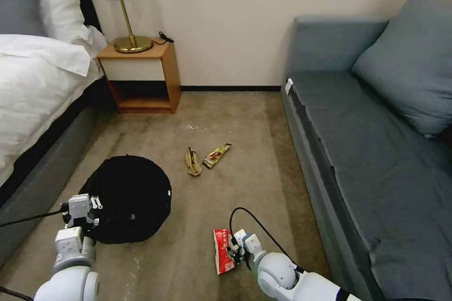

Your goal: Pick up the trash bin, then pick up the garbage on the floor and place it into the trash bin.

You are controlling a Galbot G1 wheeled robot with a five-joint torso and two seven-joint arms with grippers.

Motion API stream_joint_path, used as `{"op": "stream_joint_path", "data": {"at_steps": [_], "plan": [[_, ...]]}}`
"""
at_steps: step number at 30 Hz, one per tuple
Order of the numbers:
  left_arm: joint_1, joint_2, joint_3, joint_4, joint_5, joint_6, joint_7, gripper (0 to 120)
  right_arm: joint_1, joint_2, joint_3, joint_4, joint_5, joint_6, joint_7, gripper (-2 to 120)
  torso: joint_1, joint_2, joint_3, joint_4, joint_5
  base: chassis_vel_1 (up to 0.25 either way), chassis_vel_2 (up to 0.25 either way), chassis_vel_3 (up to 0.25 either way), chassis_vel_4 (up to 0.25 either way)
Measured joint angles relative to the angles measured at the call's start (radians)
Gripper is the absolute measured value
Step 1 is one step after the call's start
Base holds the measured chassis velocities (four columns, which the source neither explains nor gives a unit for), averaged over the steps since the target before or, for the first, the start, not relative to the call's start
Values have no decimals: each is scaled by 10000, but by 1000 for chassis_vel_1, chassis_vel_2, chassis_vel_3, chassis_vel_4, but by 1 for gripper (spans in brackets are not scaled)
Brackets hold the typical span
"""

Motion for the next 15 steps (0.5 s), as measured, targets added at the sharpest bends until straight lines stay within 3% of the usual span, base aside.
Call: {"op": "stream_joint_path", "data": {"at_steps": [5,9,15], "plan": [[-59,22,15,10,0,0,2,7,-55,41,17,-51,-117,76,-68,23,0,1,0,0,0,0,0,0,0],[-105,52,29,47,0,2,6,7,-77,79,-13,-225,-480,945,200,4,1,0,0,0,0,0,0,0,0],[-112,110,45,75,-9,5,9,7,-151,30,48,-23,-589,1197,262,0,0,1,0,1,0,0,0,0,0]]}}
